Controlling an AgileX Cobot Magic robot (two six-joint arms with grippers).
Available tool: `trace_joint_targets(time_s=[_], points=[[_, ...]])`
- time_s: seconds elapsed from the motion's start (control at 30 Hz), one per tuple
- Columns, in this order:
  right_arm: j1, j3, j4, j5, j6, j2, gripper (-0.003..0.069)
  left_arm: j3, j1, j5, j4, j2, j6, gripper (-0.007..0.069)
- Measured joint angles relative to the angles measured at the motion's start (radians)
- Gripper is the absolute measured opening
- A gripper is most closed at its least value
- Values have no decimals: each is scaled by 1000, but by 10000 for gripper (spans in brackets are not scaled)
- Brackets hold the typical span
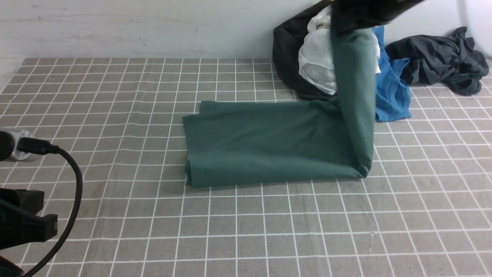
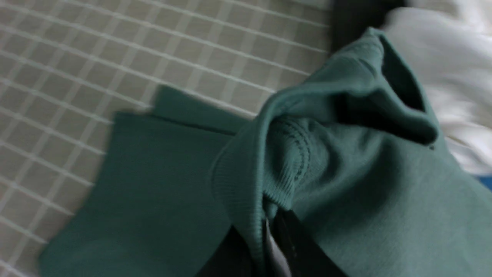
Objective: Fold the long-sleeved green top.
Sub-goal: Use the right arm to drag the right edge of the fabric to the left and folds it over the left edge
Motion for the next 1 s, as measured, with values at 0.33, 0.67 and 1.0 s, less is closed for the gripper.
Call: trace_joint_targets(time_s=[0.33, 0.67, 1.0], points=[[300, 1, 39, -324, -110, 299, 69, 0, 0, 11, -4, 0, 0, 98], [265, 5, 9, -368, -113, 229, 369, 0, 0, 12, -10, -13, 0, 98], [273, -4, 31, -289, -22, 326, 191, 0, 0, 3, -37, -165, 34, 98]])
